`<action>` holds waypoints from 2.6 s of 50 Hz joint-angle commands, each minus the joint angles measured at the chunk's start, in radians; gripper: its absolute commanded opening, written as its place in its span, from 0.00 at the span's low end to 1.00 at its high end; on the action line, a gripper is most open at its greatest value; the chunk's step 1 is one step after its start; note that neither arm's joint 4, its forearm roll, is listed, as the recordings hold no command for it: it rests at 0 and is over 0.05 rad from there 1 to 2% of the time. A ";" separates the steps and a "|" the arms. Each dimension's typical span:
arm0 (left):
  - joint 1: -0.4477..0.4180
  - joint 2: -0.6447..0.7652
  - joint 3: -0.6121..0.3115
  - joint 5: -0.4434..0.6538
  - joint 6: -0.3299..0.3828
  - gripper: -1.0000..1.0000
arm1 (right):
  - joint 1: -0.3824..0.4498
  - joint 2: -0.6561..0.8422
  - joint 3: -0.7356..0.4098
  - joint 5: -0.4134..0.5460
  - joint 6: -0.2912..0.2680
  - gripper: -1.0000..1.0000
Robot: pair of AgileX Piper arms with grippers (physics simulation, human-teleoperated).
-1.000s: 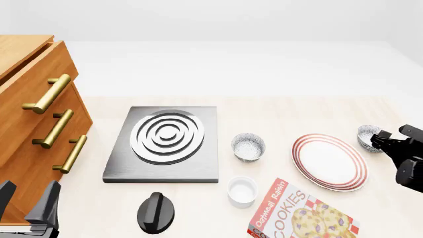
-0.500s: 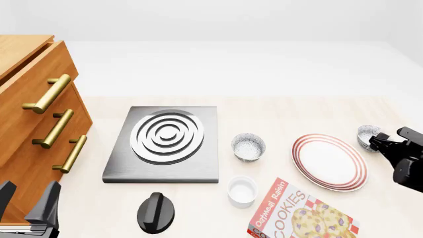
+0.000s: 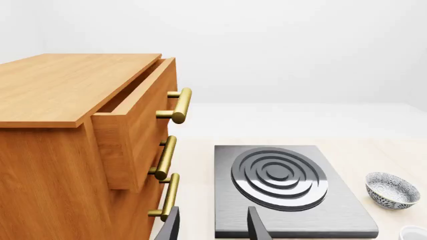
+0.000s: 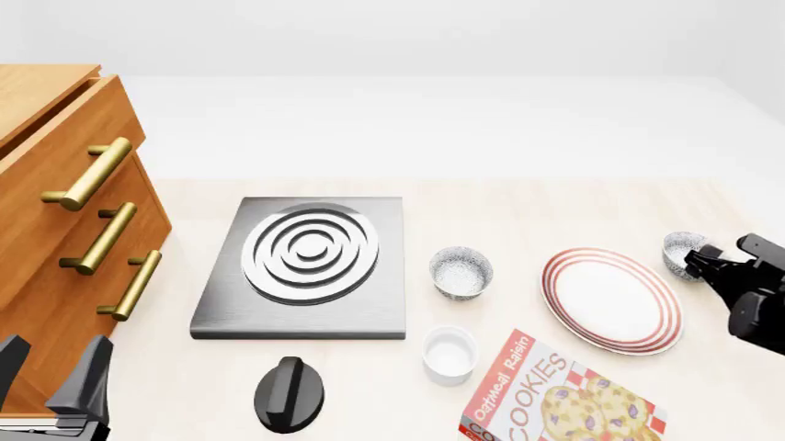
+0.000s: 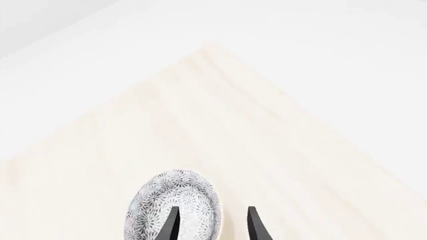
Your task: Pick the akita bowl next to the plate and place it on the plate.
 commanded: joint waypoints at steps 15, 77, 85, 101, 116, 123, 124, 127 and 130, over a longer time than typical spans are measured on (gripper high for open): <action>0.000 0.000 0.000 0.000 0.000 1.00 | -0.003 0.040 -0.008 0.021 0.006 0.00; 0.000 0.000 0.000 0.000 0.000 1.00 | 0.001 -0.301 0.061 0.159 0.080 0.00; 0.000 0.000 0.000 0.000 0.000 1.00 | 0.006 -0.364 0.086 0.178 0.084 0.00; 0.000 0.000 0.000 0.000 0.000 1.00 | 0.030 -0.481 0.132 0.220 0.099 0.00; 0.000 0.000 0.000 0.000 0.000 1.00 | 0.056 -0.572 0.157 0.263 0.101 0.00; 0.000 0.000 0.000 0.000 0.000 1.00 | 0.069 -0.601 0.171 0.272 0.102 0.00; 0.000 0.000 0.000 0.000 0.000 1.00 | 0.073 -0.609 0.174 0.276 0.101 0.00; 0.000 0.000 0.000 0.000 0.000 1.00 | 0.076 -0.616 0.177 0.279 0.101 0.00; 0.000 0.000 0.000 0.000 0.000 1.00 | 0.083 -0.634 0.184 0.286 0.101 0.00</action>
